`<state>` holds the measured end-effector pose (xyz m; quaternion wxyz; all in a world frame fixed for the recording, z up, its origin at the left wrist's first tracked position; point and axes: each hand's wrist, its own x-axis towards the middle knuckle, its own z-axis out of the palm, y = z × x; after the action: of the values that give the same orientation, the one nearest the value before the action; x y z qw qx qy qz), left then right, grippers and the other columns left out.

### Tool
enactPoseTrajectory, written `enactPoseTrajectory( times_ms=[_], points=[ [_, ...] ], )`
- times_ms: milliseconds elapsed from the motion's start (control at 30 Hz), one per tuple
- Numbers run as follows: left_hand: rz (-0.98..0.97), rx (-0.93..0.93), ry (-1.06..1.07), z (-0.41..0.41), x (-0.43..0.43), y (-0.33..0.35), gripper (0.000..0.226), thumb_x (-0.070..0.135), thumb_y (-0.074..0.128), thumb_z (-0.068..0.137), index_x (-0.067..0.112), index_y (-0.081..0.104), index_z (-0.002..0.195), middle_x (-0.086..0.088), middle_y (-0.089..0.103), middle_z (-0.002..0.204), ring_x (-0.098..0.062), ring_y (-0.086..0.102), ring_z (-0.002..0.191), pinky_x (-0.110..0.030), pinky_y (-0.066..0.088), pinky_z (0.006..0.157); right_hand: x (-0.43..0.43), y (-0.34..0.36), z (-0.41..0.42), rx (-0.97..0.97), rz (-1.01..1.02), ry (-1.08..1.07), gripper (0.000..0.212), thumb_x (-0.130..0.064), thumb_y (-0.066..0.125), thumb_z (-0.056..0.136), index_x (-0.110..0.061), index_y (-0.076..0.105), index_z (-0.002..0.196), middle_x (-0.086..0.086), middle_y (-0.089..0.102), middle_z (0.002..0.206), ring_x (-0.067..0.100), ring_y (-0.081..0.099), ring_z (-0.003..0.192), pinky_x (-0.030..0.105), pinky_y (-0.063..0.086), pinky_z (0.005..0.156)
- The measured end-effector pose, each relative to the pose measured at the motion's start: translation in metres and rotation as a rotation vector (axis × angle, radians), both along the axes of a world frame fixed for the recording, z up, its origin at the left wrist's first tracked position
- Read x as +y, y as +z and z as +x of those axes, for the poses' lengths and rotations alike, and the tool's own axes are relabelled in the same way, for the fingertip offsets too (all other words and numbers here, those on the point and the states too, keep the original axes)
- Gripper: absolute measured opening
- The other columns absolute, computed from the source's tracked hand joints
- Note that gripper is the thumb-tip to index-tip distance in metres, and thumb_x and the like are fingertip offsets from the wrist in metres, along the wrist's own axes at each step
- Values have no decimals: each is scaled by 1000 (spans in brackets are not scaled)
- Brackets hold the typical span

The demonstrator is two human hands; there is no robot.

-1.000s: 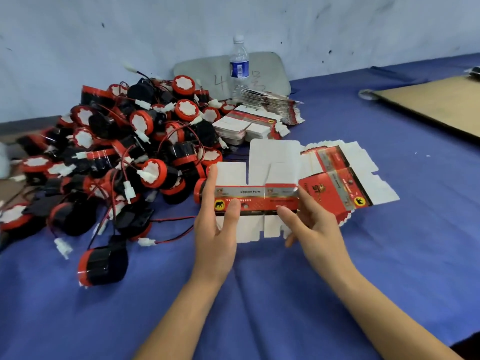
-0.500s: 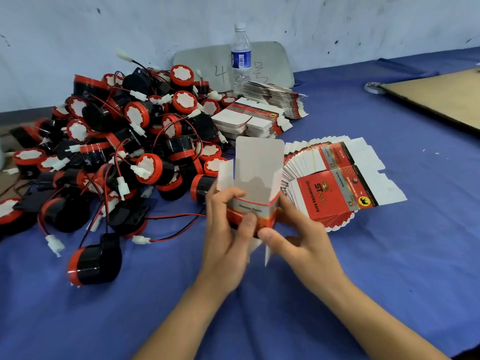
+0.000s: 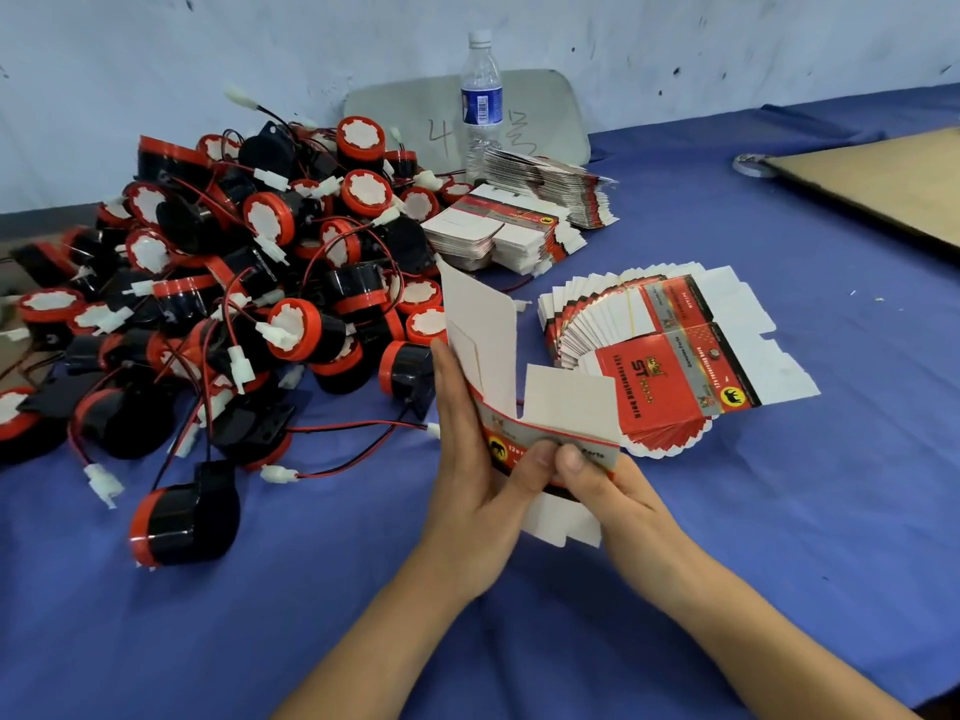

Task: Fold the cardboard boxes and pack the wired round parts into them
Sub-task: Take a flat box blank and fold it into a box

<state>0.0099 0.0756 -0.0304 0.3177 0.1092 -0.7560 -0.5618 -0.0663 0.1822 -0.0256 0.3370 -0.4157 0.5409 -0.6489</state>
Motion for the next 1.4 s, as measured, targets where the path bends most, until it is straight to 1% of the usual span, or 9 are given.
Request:
enactPoseTrajectory(
  times_ms=[133, 367, 467, 533, 633, 733, 933, 1167, 1400],
  points=[
    [83, 75, 102, -2, -5, 2, 98, 48, 65, 79, 41, -3, 149, 35, 22, 150, 7, 22, 141, -13, 32, 107, -3, 1, 1, -1, -69, -87, 27, -36, 47, 97, -45, 67, 112, -25, 66, 113, -3, 59, 111, 17, 49, 90],
    [47, 106, 91, 0, 3, 3, 94, 38, 67, 80, 41, 6, 150, 22, 44, 141, -2, 45, 131, -22, 43, 103, -6, -6, -8, 66, -159, -377, 49, -37, 55, 87, -19, 42, 130, -26, 65, 111, -6, 60, 107, 9, 47, 82],
    [33, 96, 52, 1, 8, 2, 89, 32, 65, 81, 31, 10, 152, 27, 58, 125, 4, 58, 114, -11, 45, 91, -8, -4, -10, 170, -138, -451, 93, -65, 49, 86, -6, 15, 149, -14, 51, 137, -4, 49, 124, 13, 43, 95],
    [40, 78, -7, 5, 13, 2, 63, 34, 60, 86, 23, 40, 145, 20, 68, 111, 2, 64, 102, -13, 48, 86, -10, -4, -13, 218, -90, -509, 103, -77, 38, 83, -11, 3, 153, -8, 25, 156, 2, 28, 141, 23, 32, 112],
    [72, -11, -135, 10, 23, -3, 23, 45, 49, 90, 40, 67, 105, 9, 70, 86, 1, 60, 74, -24, 51, 70, -11, -9, -16, 305, -23, -603, 93, -75, 28, 86, -21, -6, 154, -38, 7, 148, -7, 9, 143, 31, 16, 120],
    [110, -59, -208, 12, 29, 0, 30, 40, 46, 93, 65, 60, 103, 36, 64, 93, 16, 58, 89, -5, 46, 77, -9, -14, -18, 343, -15, -630, 92, -78, 24, 85, -25, -7, 153, -48, 12, 140, -11, 15, 139, 27, 19, 114],
    [177, -44, -247, 10, 28, 2, 43, 30, 48, 97, 71, 55, 104, 40, 61, 107, 17, 55, 107, -1, 42, 81, -10, -15, -19, 323, 21, -603, 86, -68, 34, 84, -29, -4, 151, -61, 13, 125, -27, 15, 127, -2, 17, 99],
    [213, 103, -31, 5, 10, 0, 27, 30, 61, 90, 43, 63, 113, 23, 68, 113, 2, 61, 110, -9, 46, 86, -6, -4, -14, 231, -43, -537, 101, -50, 65, 72, -26, 11, 153, -22, 28, 150, -2, 27, 140, 31, 31, 115],
    [86, -21, -57, -2, 0, -3, 96, 65, 54, 84, 38, -9, 151, 25, 31, 151, 0, 35, 138, -26, 36, 111, -6, -4, -4, 170, -103, -318, 71, -21, 64, 87, -10, 29, 149, -8, 58, 134, 13, 54, 125, 29, 45, 102]
  ],
)
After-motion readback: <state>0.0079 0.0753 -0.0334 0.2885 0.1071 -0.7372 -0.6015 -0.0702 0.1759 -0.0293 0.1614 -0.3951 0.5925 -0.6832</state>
